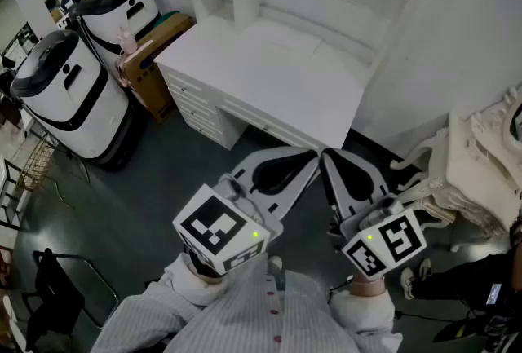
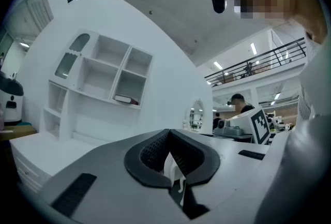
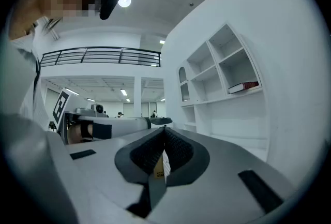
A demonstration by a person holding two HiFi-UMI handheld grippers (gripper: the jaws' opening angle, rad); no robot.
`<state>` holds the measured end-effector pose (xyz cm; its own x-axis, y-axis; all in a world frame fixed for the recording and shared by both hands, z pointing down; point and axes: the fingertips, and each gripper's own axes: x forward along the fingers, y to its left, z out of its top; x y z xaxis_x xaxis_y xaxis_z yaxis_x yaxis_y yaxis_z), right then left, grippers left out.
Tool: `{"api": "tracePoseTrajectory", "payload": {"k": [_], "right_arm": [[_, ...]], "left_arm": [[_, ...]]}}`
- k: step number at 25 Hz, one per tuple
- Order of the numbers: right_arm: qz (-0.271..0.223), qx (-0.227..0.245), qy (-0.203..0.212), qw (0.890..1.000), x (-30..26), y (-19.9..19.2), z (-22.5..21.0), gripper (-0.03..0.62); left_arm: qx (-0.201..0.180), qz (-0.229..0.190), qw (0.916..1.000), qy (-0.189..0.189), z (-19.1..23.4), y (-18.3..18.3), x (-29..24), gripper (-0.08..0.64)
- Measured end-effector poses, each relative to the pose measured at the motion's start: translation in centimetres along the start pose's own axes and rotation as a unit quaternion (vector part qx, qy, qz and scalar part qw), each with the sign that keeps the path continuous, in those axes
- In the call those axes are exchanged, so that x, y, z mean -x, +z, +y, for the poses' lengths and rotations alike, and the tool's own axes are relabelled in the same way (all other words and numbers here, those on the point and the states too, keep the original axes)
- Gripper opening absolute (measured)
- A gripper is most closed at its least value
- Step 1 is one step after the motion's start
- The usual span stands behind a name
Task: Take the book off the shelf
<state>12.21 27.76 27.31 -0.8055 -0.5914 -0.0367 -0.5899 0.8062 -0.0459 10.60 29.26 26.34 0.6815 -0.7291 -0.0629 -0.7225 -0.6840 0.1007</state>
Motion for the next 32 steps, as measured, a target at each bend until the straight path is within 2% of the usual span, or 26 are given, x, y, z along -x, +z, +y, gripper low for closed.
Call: {"api": "tracePoseTrajectory", "payload": {"k": [16, 22, 27, 32], "right_arm": [[-0.004, 0.004, -0.003, 1.0, 3.3, -0.6, 0.7, 0.014], [0.006, 0.006, -0.003, 1.0, 4.0, -0.9, 0.9, 0.014], [0.013, -0.003, -0.011, 1.0, 1.8, -1.8, -0.2, 0.014], [0.01, -0.005, -0.028, 1.0, -2.3, -1.9, -1.9, 0.014]], "left_arm": [[-0.008, 0.002, 0.9998, 0.019, -1.4, -1.0, 1.2, 0.011], [-0.011, 0.016, 0.9996, 0.023, -1.0, -1.7, 1.4, 0.011], [0.001, 0.026, 0.9996, 0.014, 1.1, -2.5, 0.6, 0.011], [-0.005, 0.027, 0.9996, 0.008, 5.9, -2.1, 0.0, 0.011]]}}
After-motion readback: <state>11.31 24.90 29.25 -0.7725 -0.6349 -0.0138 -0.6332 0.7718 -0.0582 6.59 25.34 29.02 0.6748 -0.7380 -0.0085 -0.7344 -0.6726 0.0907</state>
